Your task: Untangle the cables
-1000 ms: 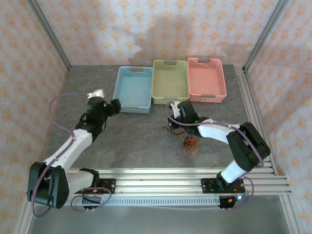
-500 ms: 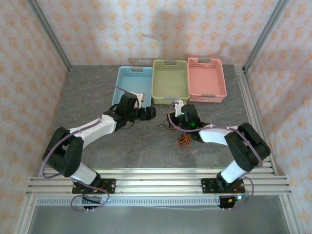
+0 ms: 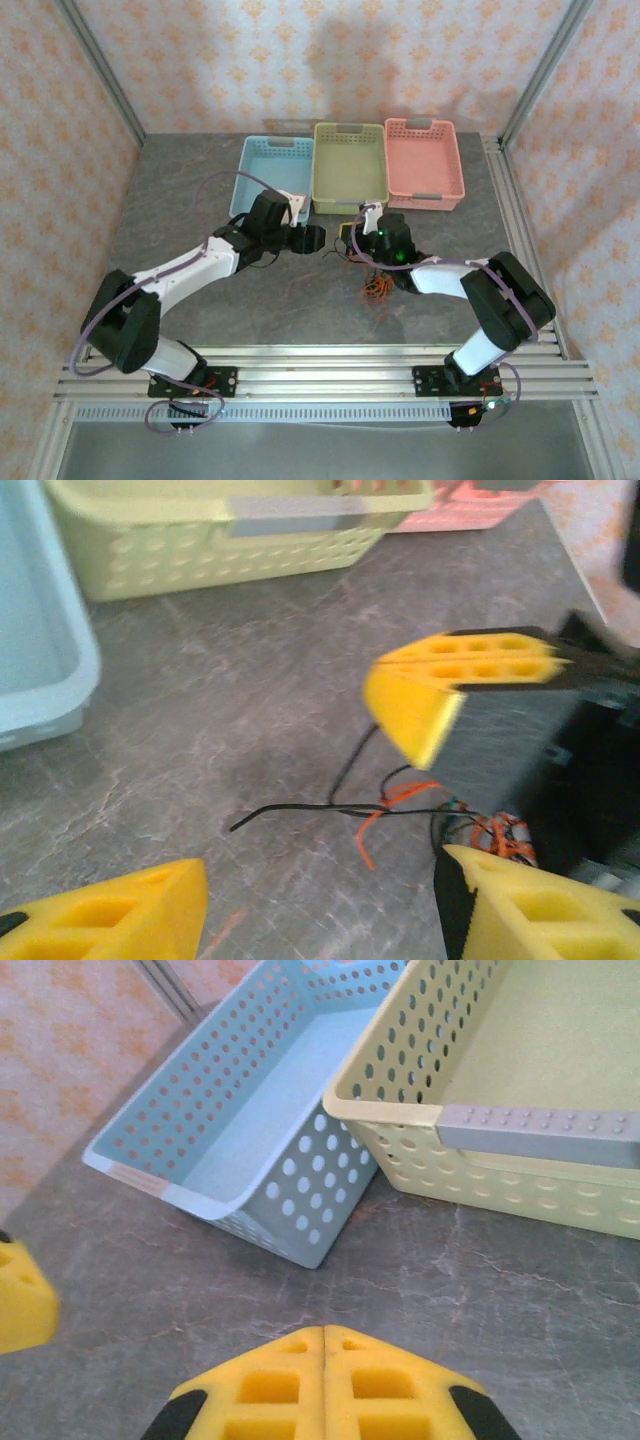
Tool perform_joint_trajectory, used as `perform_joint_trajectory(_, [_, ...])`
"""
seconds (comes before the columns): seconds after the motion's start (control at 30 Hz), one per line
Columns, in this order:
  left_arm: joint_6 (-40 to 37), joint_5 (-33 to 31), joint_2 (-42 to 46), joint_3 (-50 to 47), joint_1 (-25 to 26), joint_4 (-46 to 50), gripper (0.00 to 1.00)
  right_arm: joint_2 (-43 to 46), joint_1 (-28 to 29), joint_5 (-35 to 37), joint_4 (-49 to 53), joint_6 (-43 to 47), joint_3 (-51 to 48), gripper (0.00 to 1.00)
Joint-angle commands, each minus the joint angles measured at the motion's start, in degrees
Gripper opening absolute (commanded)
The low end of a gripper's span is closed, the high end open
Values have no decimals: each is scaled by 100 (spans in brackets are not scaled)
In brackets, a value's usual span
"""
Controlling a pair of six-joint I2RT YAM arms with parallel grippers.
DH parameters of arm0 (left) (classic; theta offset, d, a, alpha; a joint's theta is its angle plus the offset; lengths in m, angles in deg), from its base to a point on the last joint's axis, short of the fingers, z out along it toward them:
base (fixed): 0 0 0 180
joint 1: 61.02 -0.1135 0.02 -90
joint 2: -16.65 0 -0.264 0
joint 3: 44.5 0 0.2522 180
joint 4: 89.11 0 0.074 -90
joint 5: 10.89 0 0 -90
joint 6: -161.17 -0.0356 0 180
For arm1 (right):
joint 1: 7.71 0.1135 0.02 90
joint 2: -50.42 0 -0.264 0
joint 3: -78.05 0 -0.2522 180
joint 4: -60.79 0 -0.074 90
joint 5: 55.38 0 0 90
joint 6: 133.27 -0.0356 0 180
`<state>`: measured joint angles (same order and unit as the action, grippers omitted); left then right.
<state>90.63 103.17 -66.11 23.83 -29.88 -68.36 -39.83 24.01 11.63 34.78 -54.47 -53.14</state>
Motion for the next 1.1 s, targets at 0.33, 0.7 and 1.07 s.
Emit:
perform_joint_trajectory(0.33, [-1585, -648, -23, 667, 535, 958, 53, 239, -170, -589, -1556, -638, -446, 0])
perform_joint_trajectory(0.7, [-2476, -82, -917, 1366, 562, 1157, 53, -130, -362, -971, -2303, -1322, -474, 0])
perform_joint_trajectory(1.07, [-2376, -278, -1433, 1368, 552, 432, 38, -182, -360, -1006, -2204, -1314, -411, 0])
